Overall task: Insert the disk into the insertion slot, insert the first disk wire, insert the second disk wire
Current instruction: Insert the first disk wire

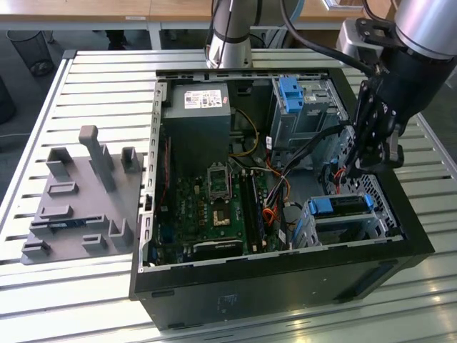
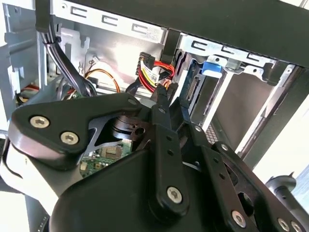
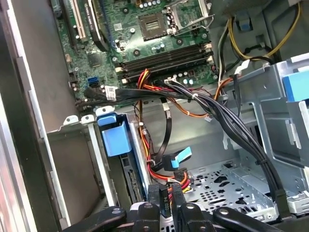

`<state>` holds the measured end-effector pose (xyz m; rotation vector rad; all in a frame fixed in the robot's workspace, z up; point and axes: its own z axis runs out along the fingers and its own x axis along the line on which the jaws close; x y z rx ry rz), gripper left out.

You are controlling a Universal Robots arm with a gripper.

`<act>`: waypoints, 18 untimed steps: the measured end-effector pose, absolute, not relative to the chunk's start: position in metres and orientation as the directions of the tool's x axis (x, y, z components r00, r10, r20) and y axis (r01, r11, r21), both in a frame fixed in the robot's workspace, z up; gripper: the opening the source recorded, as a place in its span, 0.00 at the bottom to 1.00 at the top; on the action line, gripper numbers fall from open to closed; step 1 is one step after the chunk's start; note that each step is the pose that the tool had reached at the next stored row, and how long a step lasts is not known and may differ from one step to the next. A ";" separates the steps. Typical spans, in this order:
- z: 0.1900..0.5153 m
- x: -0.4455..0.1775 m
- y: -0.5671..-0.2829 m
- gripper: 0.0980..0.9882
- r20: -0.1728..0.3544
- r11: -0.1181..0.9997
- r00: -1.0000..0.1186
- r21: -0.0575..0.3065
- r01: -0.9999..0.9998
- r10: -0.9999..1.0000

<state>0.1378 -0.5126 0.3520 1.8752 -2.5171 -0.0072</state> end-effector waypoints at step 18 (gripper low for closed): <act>0.346 0.138 -0.511 0.07 0.002 0.136 -0.136 0.003 -0.991 -0.991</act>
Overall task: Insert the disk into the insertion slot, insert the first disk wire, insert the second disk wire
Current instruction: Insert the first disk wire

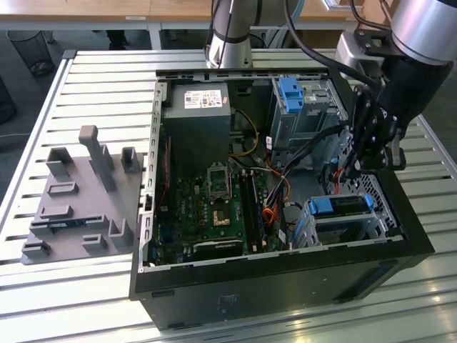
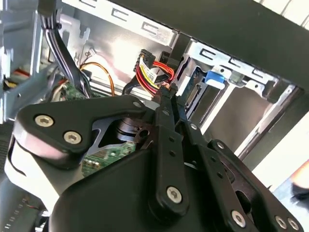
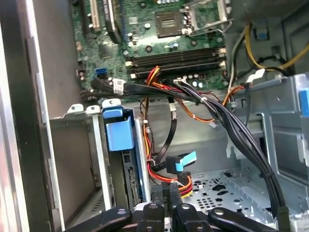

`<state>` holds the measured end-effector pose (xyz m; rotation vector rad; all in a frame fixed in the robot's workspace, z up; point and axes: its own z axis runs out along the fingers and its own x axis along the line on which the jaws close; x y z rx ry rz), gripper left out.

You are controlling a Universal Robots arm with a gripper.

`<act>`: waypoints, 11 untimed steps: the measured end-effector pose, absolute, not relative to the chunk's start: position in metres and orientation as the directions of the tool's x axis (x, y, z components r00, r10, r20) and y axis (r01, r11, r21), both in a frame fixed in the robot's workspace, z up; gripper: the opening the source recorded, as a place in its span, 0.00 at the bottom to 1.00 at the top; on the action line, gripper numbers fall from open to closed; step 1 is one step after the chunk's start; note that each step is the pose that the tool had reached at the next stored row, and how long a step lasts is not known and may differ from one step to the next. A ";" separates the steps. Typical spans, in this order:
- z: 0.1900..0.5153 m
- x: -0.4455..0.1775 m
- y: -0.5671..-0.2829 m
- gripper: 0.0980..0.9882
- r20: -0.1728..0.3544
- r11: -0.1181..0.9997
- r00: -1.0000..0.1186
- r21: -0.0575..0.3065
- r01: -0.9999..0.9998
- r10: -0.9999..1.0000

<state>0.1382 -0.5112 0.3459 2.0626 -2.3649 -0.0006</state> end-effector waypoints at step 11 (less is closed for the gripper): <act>0.345 0.135 -0.518 0.07 0.002 0.026 -0.026 -0.006 -1.000 -1.000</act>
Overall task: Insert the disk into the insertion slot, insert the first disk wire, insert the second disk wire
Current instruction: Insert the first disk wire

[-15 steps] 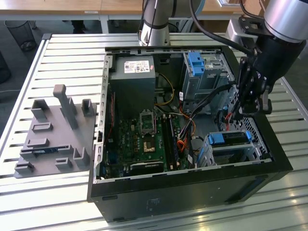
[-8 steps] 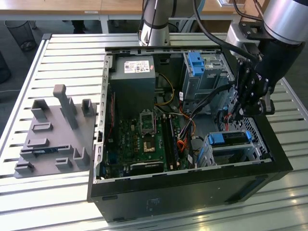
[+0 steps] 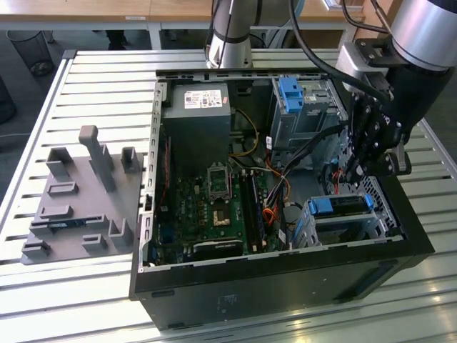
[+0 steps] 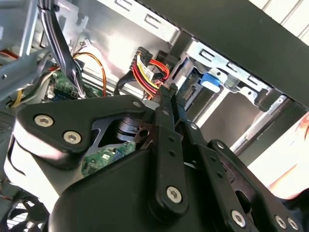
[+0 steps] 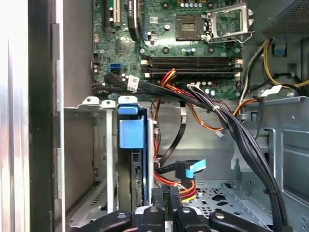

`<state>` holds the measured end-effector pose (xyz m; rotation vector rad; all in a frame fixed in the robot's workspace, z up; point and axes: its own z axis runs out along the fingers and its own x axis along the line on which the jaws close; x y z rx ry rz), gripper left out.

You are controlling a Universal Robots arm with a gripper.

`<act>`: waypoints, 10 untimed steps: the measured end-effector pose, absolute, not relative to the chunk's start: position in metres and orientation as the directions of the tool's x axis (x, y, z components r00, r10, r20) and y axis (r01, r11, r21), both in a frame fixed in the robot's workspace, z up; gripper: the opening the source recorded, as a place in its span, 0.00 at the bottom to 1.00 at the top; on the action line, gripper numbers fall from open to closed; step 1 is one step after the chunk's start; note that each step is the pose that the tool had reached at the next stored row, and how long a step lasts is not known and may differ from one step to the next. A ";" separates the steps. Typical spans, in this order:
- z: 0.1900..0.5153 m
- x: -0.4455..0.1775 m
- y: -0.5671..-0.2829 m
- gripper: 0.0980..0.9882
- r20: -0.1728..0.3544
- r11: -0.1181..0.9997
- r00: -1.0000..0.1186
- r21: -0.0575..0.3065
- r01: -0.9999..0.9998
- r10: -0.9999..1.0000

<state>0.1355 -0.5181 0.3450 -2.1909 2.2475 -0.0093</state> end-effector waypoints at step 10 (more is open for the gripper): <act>0.344 0.134 -0.528 0.07 0.002 0.019 -0.019 -0.008 -1.000 -1.000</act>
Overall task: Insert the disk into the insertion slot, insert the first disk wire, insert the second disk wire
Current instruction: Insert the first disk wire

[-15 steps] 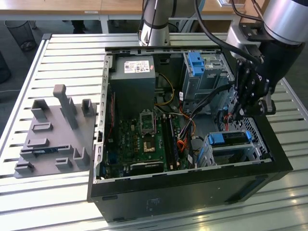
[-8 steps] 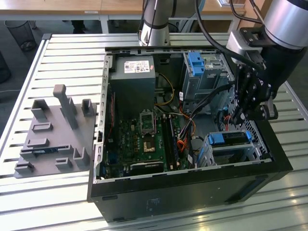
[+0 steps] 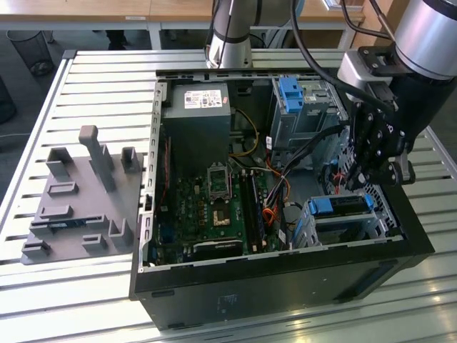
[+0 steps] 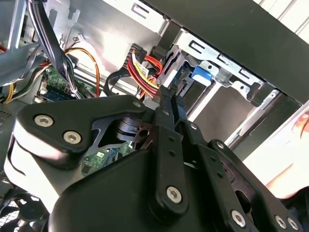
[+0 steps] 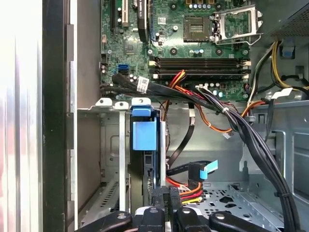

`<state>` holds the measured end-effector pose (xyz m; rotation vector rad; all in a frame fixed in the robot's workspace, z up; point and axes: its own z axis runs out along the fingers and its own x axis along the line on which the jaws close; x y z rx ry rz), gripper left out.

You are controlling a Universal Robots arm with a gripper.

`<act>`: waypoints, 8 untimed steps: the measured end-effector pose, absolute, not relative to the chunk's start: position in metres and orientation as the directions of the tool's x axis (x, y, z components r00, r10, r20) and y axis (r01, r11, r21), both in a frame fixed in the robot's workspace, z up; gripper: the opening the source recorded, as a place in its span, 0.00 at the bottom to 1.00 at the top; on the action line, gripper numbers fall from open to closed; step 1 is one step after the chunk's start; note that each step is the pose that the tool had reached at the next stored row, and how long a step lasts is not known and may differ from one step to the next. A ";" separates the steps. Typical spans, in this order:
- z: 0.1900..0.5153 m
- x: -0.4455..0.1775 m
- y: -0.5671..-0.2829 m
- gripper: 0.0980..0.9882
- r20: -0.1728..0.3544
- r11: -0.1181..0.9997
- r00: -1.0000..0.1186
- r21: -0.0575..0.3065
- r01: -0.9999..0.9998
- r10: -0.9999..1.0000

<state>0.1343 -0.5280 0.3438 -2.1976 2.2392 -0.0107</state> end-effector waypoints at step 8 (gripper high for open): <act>0.342 0.134 -0.531 0.07 0.002 0.005 -0.005 -0.018 -1.000 -1.000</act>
